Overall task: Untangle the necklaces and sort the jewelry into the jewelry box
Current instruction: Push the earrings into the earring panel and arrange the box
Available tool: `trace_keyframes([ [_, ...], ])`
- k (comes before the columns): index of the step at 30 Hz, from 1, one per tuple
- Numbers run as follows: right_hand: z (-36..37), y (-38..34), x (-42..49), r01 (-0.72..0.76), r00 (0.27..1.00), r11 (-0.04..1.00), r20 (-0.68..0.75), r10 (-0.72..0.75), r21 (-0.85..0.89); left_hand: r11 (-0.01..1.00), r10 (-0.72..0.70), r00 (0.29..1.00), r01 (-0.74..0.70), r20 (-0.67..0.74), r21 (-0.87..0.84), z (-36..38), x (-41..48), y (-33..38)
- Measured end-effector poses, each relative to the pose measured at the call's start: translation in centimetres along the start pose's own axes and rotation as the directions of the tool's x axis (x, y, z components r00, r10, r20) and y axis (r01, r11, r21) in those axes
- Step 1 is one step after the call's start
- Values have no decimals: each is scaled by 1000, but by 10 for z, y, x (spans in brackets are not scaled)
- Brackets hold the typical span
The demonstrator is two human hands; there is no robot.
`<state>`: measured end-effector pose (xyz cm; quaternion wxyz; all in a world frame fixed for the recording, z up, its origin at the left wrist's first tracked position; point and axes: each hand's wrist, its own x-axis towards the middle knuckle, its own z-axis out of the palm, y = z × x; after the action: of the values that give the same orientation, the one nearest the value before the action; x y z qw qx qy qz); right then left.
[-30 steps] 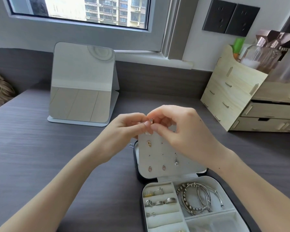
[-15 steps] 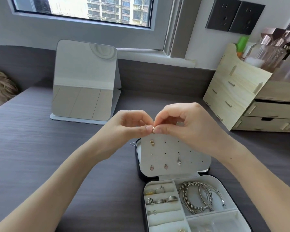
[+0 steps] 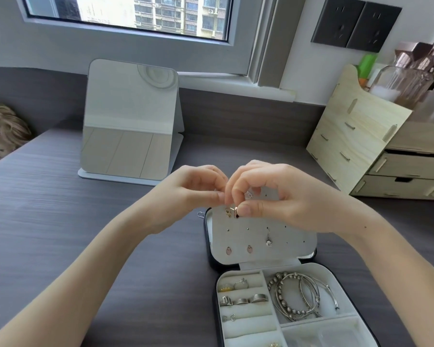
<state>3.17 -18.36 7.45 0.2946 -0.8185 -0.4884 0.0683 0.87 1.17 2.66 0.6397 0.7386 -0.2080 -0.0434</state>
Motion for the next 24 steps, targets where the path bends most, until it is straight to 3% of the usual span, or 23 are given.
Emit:
trace_keyframes([
  [5, 2, -3, -7, 26, 998, 999, -64, -27, -20, 1000, 23, 999, -23, -44, 1, -1, -1, 2],
  [10, 30, 9, -26, -21, 949, 927, -300, -100, -375, 998, -40, 999, 39, -11, -46, -6, 0, 2],
  [12, 40, 12, -30, -53, 928, 897, -353, -117, -438, 993, -74, 997, 76, 31, -87, -8, -1, 3],
  [24, 53, 12, -23, -114, 901, 891, -423, -94, -440, 971, -112, 993, 115, 27, -212, -11, 0, 5],
])
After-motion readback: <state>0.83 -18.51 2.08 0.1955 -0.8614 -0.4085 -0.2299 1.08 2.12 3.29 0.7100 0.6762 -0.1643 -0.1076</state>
